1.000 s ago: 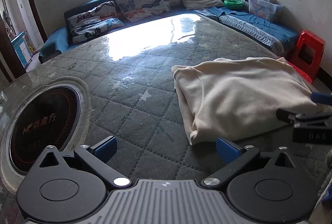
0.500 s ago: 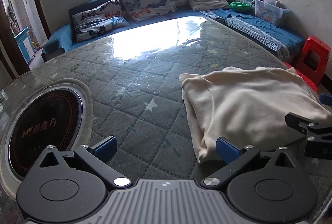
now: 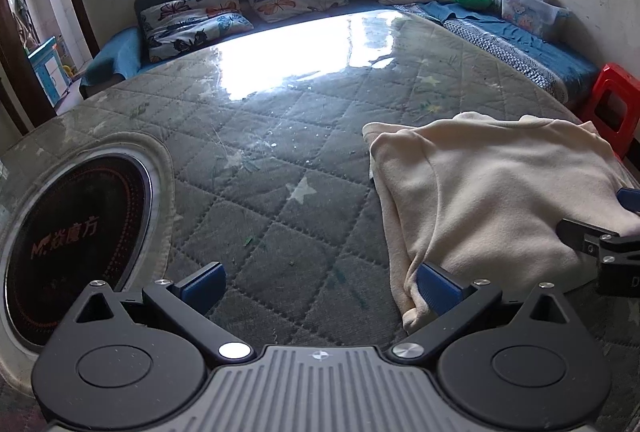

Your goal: Fold clothes

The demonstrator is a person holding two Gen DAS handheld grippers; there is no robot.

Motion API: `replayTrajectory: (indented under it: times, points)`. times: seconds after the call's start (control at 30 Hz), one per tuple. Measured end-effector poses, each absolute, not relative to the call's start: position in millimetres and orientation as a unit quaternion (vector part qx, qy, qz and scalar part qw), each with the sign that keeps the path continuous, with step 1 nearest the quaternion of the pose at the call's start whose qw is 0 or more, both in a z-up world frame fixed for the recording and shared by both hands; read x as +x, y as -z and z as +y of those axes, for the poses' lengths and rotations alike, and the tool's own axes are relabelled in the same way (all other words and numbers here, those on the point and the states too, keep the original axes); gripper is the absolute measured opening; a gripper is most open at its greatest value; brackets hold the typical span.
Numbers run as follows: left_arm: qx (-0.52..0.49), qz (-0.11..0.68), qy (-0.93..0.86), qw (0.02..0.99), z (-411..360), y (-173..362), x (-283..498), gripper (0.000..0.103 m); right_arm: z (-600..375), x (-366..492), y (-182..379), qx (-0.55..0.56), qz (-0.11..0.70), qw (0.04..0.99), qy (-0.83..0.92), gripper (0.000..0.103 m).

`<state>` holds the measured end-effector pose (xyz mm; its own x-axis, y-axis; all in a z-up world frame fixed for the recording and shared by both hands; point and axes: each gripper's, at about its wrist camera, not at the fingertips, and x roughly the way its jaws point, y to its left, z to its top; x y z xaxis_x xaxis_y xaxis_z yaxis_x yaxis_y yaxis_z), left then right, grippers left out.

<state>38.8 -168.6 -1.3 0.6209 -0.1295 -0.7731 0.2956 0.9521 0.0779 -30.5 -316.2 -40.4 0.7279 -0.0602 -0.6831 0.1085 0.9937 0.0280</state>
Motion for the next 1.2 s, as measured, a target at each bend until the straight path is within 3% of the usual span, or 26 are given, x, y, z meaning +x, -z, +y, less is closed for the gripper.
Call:
replayTrajectory:
  times: [0.53,0.8,1.2]
  points:
    - [0.096,0.427,0.127,0.89,-167.0,2.0,44.2,0.103,-327.0,7.3,26.8,0.024,0.371,0.928,0.023,0.102]
    - [0.09,0.432,0.129,0.888,-166.1,3.0,47.3,0.103,-348.1,53.8,25.1,0.08,0.384,0.919,0.025,0.081]
    - [0.086,0.435,0.131,0.887,-166.0,2.3,49.0,0.103,-295.6,64.4,15.4,0.011,0.377,0.925,-0.041,0.077]
